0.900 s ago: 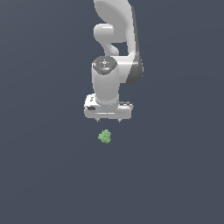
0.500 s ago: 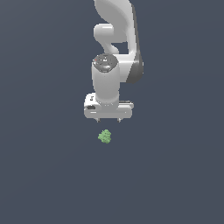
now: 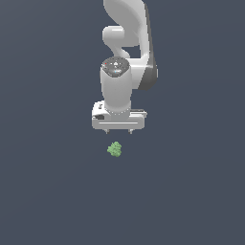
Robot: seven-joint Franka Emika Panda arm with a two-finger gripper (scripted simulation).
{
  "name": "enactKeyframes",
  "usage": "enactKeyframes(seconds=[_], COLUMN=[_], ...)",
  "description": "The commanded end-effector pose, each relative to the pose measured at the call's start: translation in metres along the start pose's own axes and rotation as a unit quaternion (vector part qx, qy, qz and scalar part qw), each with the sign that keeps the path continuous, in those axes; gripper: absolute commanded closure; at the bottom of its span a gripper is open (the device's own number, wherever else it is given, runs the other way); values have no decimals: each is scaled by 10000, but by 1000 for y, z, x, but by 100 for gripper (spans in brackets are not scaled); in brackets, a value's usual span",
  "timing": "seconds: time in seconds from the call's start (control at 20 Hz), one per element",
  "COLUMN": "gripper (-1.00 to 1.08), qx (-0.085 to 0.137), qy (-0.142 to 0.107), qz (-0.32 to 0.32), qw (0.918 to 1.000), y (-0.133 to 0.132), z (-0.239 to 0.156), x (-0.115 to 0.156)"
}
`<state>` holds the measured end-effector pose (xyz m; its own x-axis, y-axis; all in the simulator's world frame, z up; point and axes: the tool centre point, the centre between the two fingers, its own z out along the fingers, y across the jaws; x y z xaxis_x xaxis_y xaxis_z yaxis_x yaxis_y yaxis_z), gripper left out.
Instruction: Pick up the object and move it to a goal position.
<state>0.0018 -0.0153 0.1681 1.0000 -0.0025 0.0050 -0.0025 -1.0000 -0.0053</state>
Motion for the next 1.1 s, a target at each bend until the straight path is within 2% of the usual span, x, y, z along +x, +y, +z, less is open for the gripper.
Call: enactKeyframes(seconds=[0.0, 0.3, 0.55, 0.75, 1.05], gripper=[-92, -92, -92, -92, -92], qx=[2, 12, 18, 17, 2], qy=[-3, -8, -15, -21, -24], qz=[84, 509, 1066, 1639, 2483], qw=[10000, 9987, 9943, 9865, 9687], y=[1, 3, 7, 11, 18], z=[2, 11, 24, 37, 56], x=[1, 3, 7, 10, 14])
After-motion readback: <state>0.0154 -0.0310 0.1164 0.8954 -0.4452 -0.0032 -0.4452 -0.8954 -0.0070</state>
